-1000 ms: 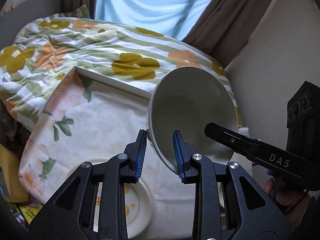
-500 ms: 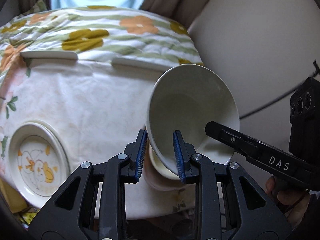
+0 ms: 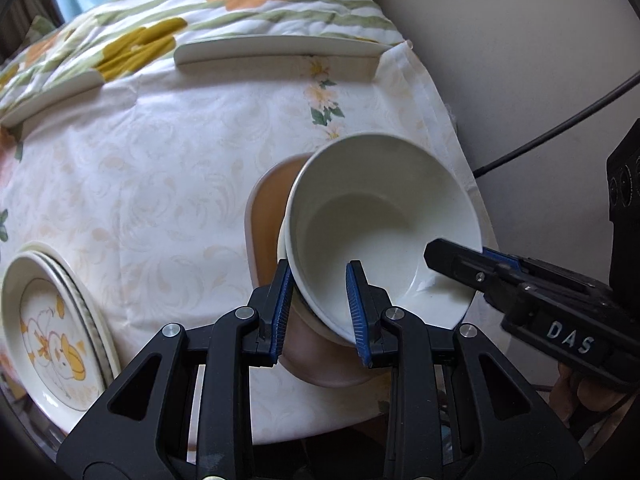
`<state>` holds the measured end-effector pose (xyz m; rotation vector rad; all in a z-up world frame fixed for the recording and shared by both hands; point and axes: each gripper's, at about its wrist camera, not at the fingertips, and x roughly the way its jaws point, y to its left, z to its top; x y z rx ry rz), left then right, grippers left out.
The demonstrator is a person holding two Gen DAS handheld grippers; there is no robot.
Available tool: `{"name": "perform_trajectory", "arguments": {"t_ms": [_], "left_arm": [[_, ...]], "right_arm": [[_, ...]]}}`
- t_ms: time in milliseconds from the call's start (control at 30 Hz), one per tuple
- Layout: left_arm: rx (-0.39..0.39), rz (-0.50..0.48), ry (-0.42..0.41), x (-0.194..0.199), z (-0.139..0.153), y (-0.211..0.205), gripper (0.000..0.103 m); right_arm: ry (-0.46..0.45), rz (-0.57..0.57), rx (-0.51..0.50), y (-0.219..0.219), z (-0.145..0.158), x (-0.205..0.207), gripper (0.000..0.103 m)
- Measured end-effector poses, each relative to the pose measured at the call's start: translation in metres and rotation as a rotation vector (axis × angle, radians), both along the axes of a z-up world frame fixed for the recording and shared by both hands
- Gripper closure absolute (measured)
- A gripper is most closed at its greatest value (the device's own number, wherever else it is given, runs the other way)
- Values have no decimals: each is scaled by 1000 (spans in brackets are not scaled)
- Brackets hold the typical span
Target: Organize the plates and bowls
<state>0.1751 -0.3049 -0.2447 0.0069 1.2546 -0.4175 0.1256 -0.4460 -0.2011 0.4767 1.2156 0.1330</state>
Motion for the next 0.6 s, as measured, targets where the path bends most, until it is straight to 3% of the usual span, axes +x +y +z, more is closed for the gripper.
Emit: {"name": "perform_trajectory", "arguments": {"t_ms": [200, 600], "left_arm": [[107, -58, -57, 0, 1, -15, 79], [135, -73, -77, 2, -1, -15, 79]], "right_arm": [[-12, 2, -21, 0, -3, -2, 82], [-19, 1, -59, 1, -2, -5, 82]]}}
